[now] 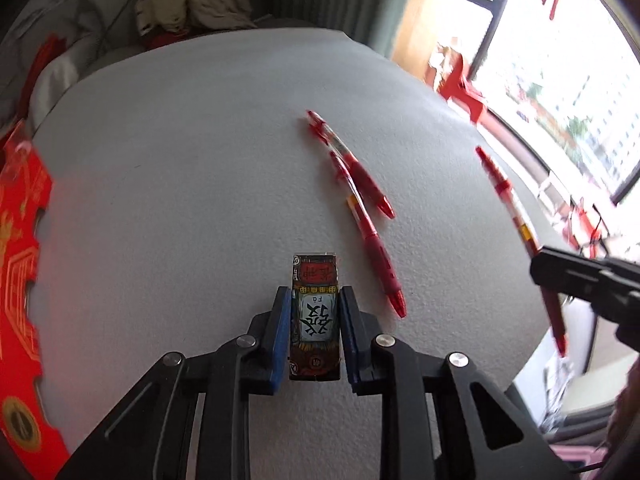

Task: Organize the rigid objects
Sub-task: 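Carry the red pen and printed box with both tools over the box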

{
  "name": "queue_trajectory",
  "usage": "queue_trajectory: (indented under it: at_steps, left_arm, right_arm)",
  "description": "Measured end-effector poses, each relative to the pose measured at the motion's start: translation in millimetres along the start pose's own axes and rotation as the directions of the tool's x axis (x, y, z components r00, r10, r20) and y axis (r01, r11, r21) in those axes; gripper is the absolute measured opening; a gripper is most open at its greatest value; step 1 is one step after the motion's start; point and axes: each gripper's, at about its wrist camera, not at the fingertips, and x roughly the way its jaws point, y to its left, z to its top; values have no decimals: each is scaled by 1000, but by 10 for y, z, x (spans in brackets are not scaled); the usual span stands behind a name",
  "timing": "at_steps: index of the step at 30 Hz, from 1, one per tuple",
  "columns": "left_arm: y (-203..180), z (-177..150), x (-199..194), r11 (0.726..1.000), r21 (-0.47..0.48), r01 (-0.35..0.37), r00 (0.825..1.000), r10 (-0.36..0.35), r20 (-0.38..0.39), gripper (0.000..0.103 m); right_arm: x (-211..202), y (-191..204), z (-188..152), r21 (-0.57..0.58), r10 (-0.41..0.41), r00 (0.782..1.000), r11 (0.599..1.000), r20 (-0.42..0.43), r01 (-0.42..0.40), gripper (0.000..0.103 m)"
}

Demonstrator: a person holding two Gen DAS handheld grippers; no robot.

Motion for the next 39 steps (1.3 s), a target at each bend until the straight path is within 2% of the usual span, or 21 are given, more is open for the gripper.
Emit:
queue_trajectory:
  at_steps: [5,12,22,31,35,39]
  left_arm:
    - [155,-87,-366,996,-87,-14,994,23,102,26]
    - [213,-170,-709,989,-124,-82,976,105,190,26]
    - [421,-184,-1138,979,-164,-120,946,164,281,26]
    - [774,-256,-1640,958,-234,-166,900,244,360,26]
    - [1016,-309,-1874,938,-284,-200,874,302,381,26]
    - [1331,-394,-2083,906,-346,-244,847,373,379,26]
  right_arm:
    - [-23,129,40,-24,16,1000,1000,11,-16,11]
    - [-56,350,85,-63,23,999,998,28,-22,11]
    - [-92,871,190,-159,63,997,986,54,-54,11]
    - [-78,1538,301,-271,140,988,955,61,-119,11]
    - [-45,1910,334,-332,182,982,930,53,-154,11]
    - [18,2294,332,-389,232,972,899,29,-203,11]
